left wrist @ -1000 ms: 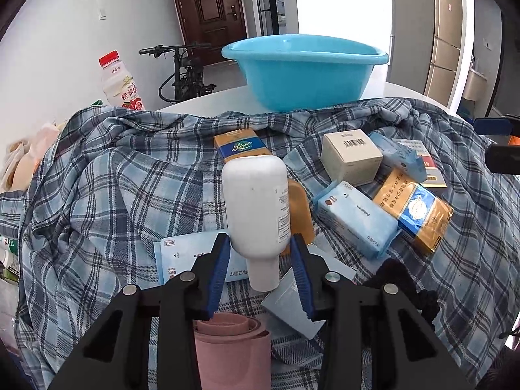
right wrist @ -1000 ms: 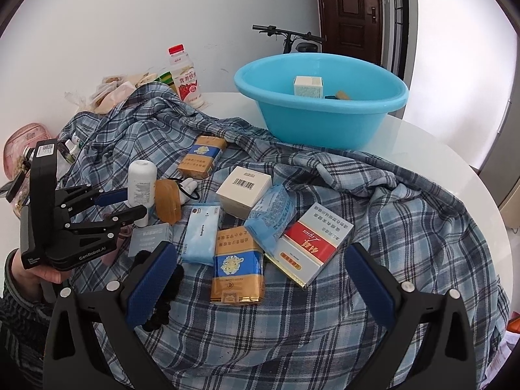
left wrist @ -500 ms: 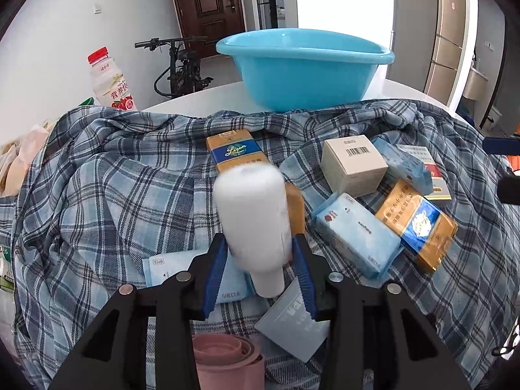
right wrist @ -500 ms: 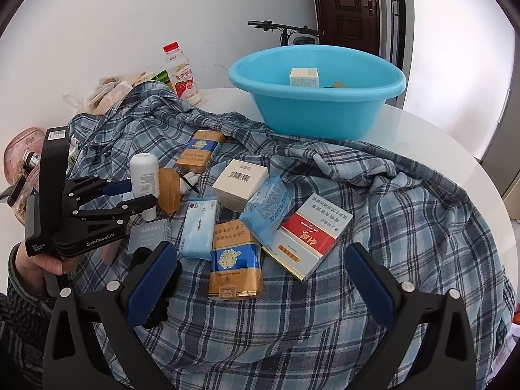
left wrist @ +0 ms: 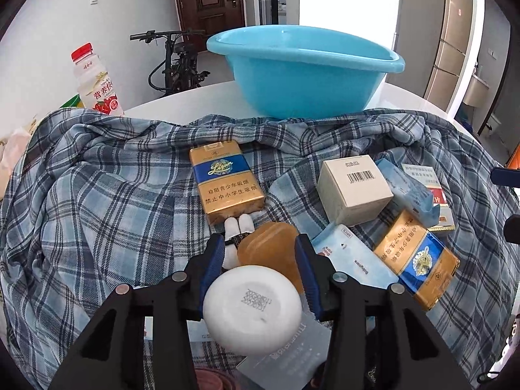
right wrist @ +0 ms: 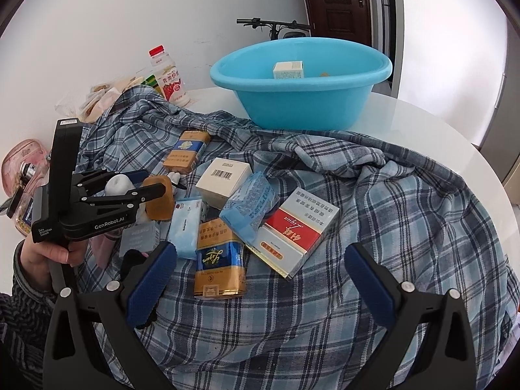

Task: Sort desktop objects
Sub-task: 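Hold the bottle in the left tool while the right tool approaches the gold-blue cigarette pack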

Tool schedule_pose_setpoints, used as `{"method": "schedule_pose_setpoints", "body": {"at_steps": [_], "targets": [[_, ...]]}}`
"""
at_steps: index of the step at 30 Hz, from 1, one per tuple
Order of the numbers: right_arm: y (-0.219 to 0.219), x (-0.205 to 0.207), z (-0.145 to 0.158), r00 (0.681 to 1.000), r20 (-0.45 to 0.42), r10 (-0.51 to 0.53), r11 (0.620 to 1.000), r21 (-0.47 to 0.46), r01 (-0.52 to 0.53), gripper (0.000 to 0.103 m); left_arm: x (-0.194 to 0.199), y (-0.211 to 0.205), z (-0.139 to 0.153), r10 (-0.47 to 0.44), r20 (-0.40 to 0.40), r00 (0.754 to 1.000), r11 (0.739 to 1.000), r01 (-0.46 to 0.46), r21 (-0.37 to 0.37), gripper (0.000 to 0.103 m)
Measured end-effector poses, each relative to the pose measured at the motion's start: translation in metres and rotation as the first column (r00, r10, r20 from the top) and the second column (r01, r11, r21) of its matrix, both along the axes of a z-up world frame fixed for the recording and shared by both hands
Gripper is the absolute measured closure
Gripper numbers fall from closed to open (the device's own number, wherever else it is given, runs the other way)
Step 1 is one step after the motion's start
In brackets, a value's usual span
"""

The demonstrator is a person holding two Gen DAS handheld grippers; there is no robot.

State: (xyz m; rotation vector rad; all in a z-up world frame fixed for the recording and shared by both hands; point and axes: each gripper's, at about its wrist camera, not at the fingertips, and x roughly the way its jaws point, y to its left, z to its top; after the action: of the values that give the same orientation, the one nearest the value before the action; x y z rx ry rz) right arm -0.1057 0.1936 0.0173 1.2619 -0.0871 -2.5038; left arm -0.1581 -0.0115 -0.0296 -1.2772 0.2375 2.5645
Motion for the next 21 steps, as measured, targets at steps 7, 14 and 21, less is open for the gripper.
{"method": "schedule_pose_setpoints", "body": {"at_steps": [7, 14, 21], "targets": [[0.002, -0.001, -0.001, 1.0, 0.006, -0.007, 1.0, -0.005, 0.007, 0.0, 0.009, -0.003, -0.001, -0.008, -0.035, 0.999, 1.0, 0.008, 0.008, 0.062], [-0.005, 0.003, 0.003, 1.0, -0.006, 0.007, 1.0, -0.005, -0.007, 0.0, 0.024, -0.006, 0.012, -0.013, -0.075, 0.997, 1.0, 0.013, -0.005, 0.062], [-0.013, 0.013, 0.008, 0.999, -0.03, 0.028, 1.0, -0.004, -0.029, 0.0, 0.043, -0.013, 0.027, -0.031, -0.088, 0.996, 0.999, 0.032, 0.008, 0.062]]}}
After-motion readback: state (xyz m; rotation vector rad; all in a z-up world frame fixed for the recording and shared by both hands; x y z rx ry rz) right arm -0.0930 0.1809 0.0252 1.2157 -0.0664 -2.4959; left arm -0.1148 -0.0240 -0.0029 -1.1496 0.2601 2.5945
